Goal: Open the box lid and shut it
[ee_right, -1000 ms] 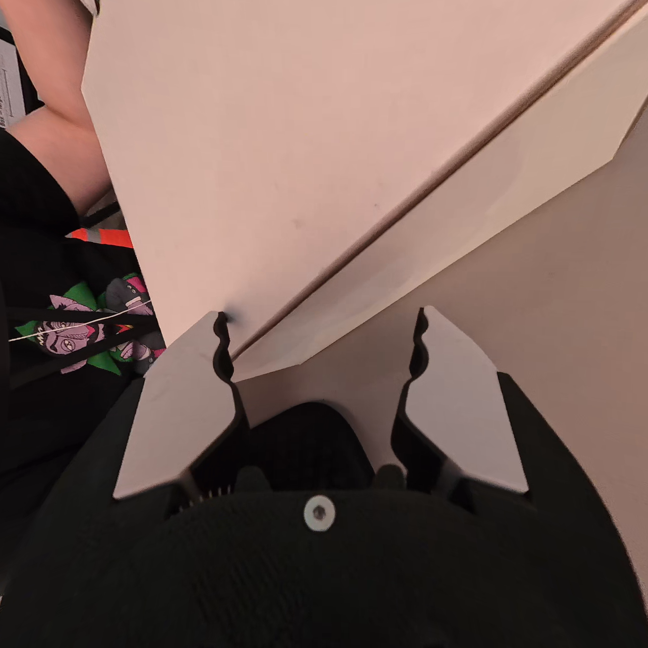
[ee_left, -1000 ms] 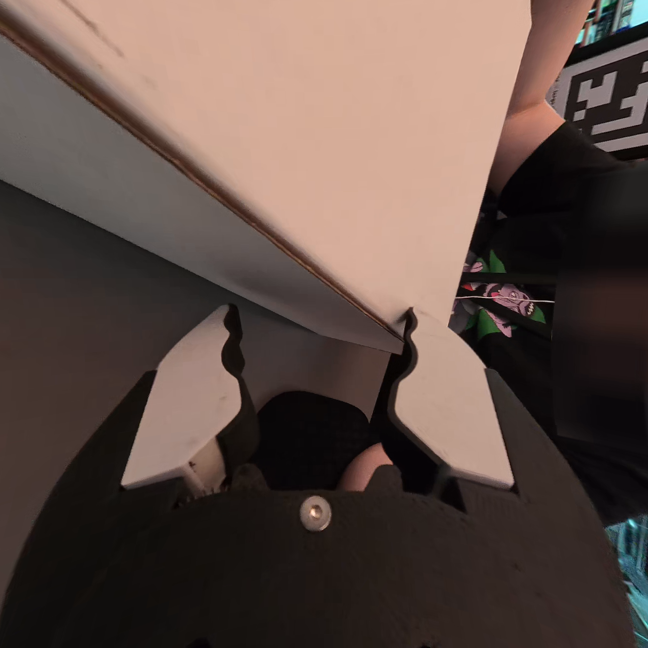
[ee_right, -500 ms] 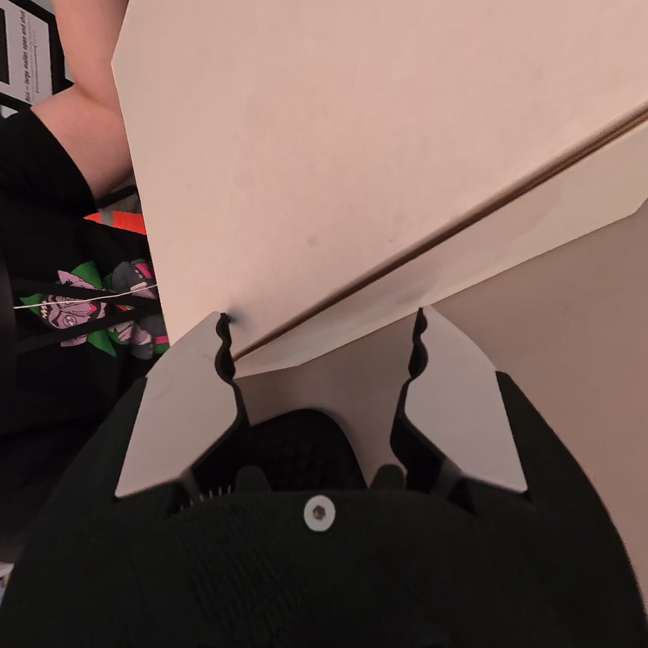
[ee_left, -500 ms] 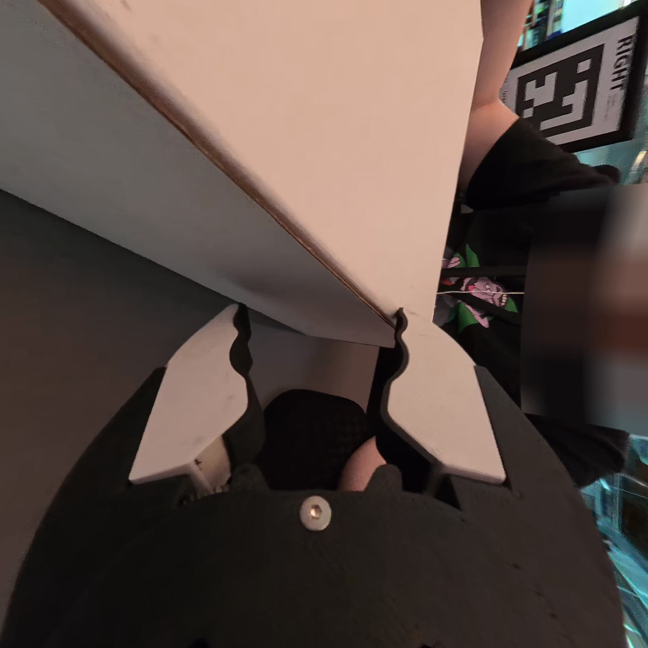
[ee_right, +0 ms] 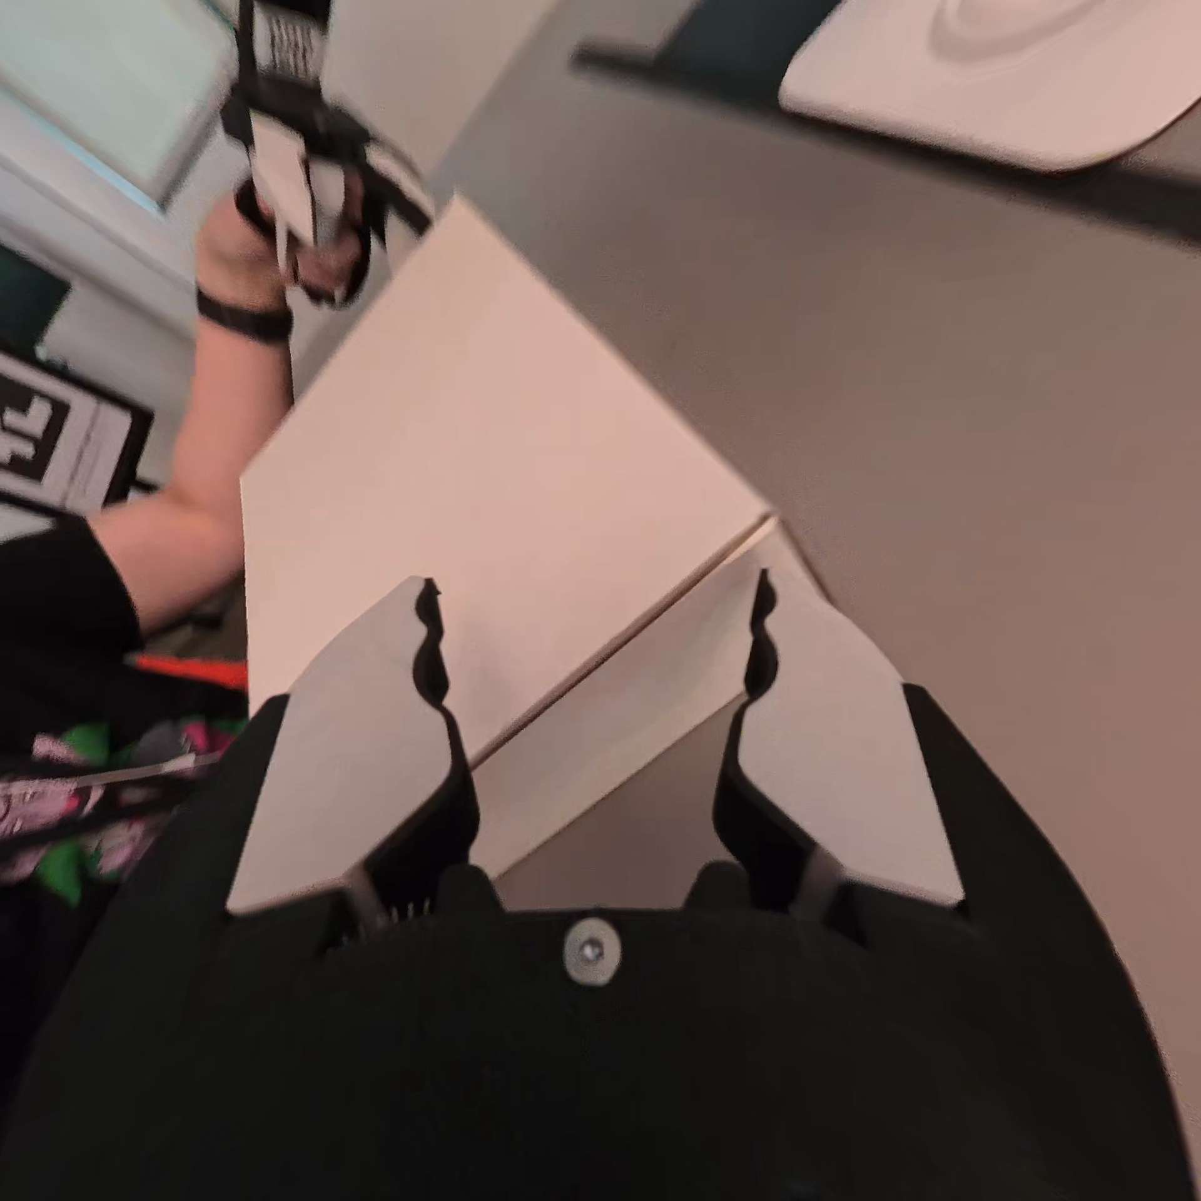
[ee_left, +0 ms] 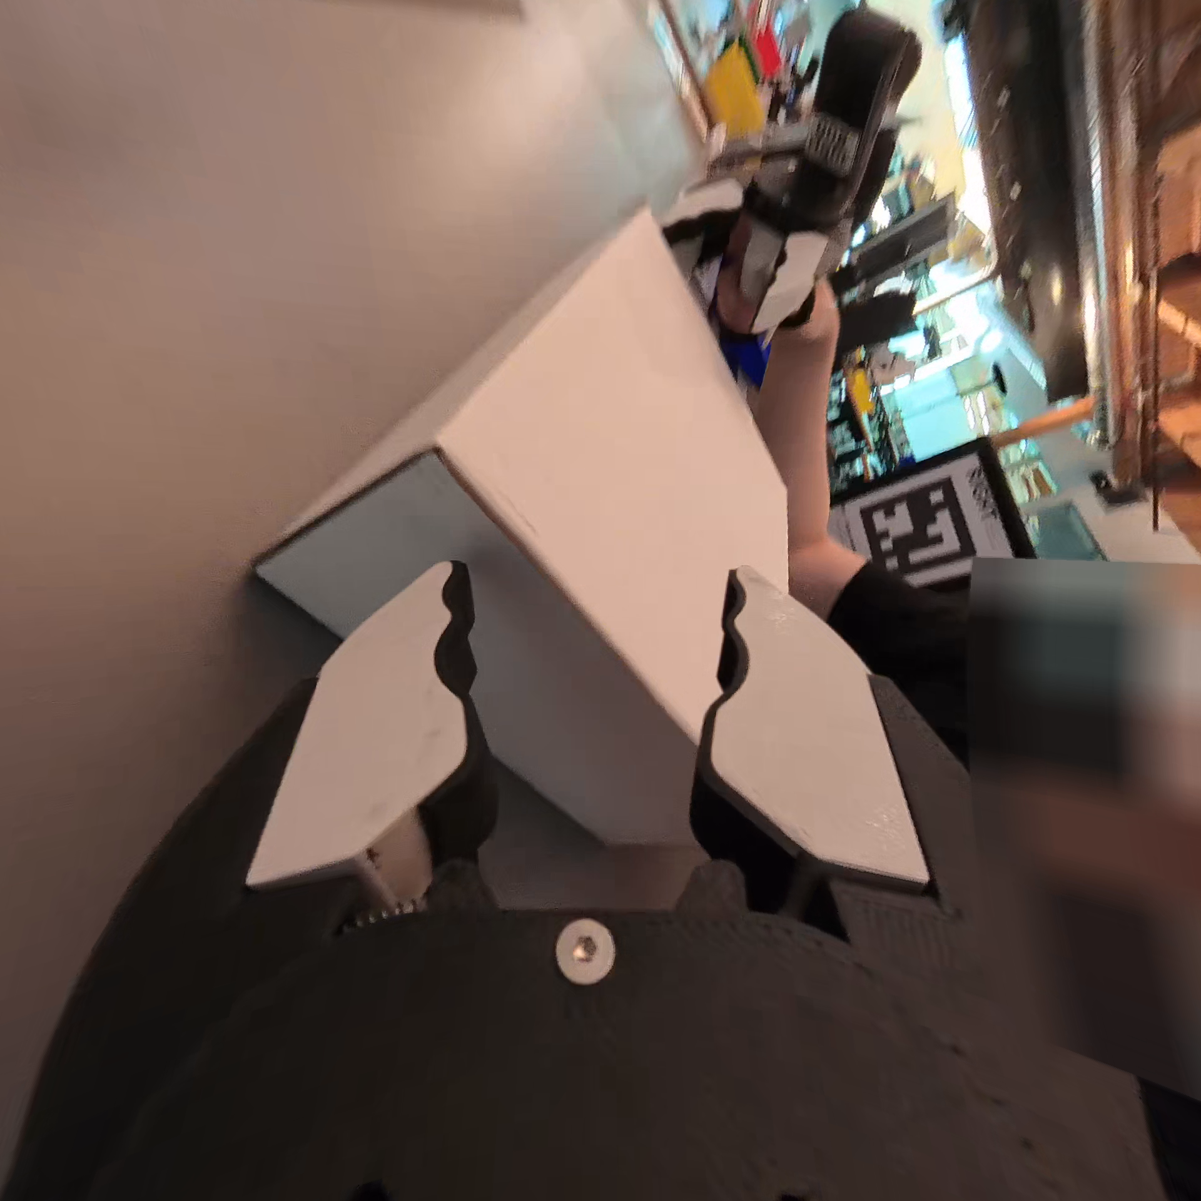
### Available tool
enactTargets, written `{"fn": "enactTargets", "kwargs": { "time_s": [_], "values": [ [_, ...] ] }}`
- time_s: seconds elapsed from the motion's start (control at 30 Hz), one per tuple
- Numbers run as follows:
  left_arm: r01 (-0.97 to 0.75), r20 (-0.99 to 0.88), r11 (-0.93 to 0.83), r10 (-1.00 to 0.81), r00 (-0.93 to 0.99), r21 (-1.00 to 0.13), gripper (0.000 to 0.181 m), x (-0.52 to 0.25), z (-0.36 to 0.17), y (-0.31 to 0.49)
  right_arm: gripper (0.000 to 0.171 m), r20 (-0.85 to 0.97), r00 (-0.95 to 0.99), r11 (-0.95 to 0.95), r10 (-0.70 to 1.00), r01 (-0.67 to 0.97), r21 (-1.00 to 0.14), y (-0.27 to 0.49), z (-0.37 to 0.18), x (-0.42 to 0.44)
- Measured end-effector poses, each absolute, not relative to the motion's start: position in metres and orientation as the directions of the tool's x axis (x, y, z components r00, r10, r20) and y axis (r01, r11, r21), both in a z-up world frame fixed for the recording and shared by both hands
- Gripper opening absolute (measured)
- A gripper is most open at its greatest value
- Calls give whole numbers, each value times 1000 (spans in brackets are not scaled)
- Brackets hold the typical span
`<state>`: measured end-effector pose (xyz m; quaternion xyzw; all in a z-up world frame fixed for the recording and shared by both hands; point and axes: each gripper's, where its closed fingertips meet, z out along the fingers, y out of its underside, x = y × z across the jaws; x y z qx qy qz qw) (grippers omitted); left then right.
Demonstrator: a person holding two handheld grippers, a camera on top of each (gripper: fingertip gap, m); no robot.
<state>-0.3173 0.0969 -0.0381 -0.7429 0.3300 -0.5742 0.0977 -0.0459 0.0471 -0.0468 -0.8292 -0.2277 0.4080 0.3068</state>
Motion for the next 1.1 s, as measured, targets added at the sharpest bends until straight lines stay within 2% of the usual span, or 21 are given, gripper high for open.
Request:
{"fn": "enactTargets", "kwargs": {
  "time_s": [0.1, 0.23, 0.33, 0.47, 0.5, 0.53, 0.6, 0.67, 0.77, 0.87, 0.97, 1.1],
  "values": [
    [-334, 786, -777, -601, 142, -534, 73, -313, -38, 107, 76, -563, 589, -711, 580, 28, -703, 62, -43, -34],
    [-351, 793, -785, -587, 159, -510, 73, -304, -48, 104, 77, -634, 540, -759, 553, 14, -650, 59, -50, -40],
    [-365, 779, -776, -601, 179, -515, 72, -305, -47, 104, 76, -610, 560, -753, 561, 38, -657, 58, -49, -38],
    [-356, 789, -783, -591, 167, -510, 69, -307, -43, 102, 71, -641, 529, -750, 557, -12, -661, 55, -39, -35],
    [-381, 779, -773, -601, 180, -508, 70, -304, -46, 99, 75, -642, 523, -755, 560, 4, -656, 54, -42, -40],
    [-392, 757, -762, -619, 209, -515, 69, -304, -48, 100, 70, -613, 552, -743, 566, 19, -669, 57, -43, -38],
    [-366, 725, -745, -652, 222, -558, 71, -308, -34, 104, 71, -577, 563, -722, 591, 51, -690, 53, -33, -36],
    [-276, 681, -714, -699, 218, -644, 68, -315, -3, 109, 70, -494, 612, -639, 618, 25, -769, 56, -9, -25],
    [-184, 460, -542, -815, 352, -820, 68, -333, 38, 120, 68, -269, 738, -419, 618, 20, -908, 54, 40, -8],
    [-116, 217, -297, -869, 445, -948, 69, -339, 78, 103, 69, 59, 848, -202, 526, 192, -960, 32, 68, -6],
    [-44, 140, -182, -870, 473, -982, 74, -334, 87, 60, 71, 229, 890, -54, 393, 271, -961, -1, 60, -11],
    [4, 167, -189, -862, 478, -982, 85, -317, 72, 23, 75, 254, 950, 23, 183, 254, -967, -25, 13, 17]
  ]
}}
